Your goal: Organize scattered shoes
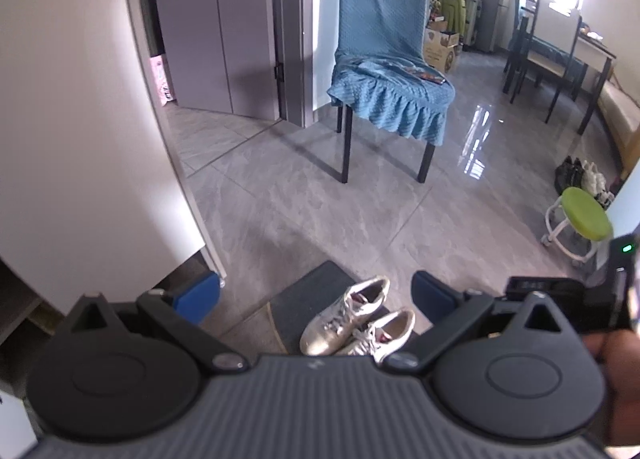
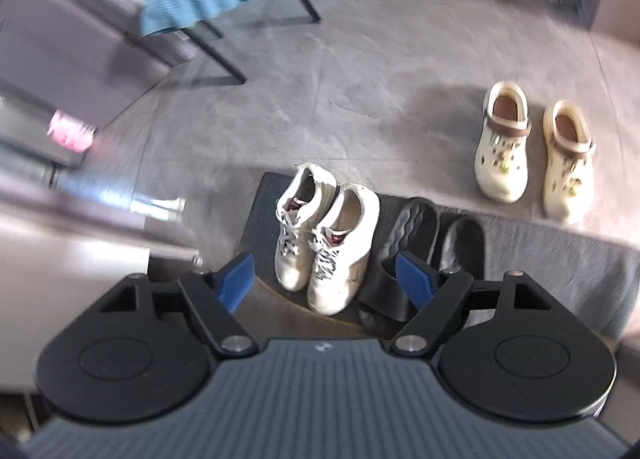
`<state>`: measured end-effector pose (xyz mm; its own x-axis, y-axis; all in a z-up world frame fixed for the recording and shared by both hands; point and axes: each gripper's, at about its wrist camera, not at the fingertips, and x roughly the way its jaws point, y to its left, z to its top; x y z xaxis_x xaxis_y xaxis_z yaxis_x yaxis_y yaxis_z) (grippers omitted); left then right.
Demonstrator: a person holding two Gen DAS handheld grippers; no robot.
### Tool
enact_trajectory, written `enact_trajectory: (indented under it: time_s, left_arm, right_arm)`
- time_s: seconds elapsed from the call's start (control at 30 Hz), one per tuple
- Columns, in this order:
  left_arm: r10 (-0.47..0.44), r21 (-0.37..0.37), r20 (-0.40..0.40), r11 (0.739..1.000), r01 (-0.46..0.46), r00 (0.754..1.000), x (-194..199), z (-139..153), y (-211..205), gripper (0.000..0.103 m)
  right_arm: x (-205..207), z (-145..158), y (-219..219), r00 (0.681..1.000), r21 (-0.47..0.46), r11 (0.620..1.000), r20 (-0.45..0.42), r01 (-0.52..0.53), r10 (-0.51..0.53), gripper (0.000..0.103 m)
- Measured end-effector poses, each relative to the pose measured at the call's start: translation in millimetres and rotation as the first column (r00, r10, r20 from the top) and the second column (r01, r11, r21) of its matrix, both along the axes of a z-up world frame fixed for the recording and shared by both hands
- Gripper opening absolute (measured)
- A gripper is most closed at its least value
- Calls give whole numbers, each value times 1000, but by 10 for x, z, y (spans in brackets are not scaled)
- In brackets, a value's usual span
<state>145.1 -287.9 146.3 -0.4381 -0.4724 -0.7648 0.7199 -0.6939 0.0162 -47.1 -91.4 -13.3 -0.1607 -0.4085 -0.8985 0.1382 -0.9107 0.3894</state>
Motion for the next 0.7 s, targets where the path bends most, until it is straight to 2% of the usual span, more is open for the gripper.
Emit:
enact_trajectory:
  time_s: [0.07,0.17,0.3,0.37,0.53,0.67,0.7]
  left_arm:
    - [-21,10,1,1000,21,1000,-67,-56,-242,103]
    - [-63,20,6,998,63,998,-170,-149,-617,103]
    - [-114,-84,27,990,116,993,-136,-293,-1075,103]
    - [-90,-90,41,992,94,995,-36,-439,-1317,103]
    - [-6,-110,147,994,22,989,204,-858,-1689,103]
    - [96,-87,198,993,-80,975,387,-1087,-1812,103]
    - [155,-59,202,988,-146,967,467,-1090,-1852,103]
  right_arm:
    - [-97,-193,-110,990,5,994,81,112,-112,80]
    - [-139,-382,-321,972,31,981,127,193,-196,80]
    - [-280,-861,-674,948,70,965,181,254,-262,80]
    - [-360,-1125,-857,933,90,956,208,279,-292,80]
    - [-704,-1848,-1388,938,128,962,224,241,-265,80]
    - [-748,-1937,-1636,958,143,978,225,150,-180,80]
    - [-759,-1960,-1698,961,146,981,225,127,-158,80]
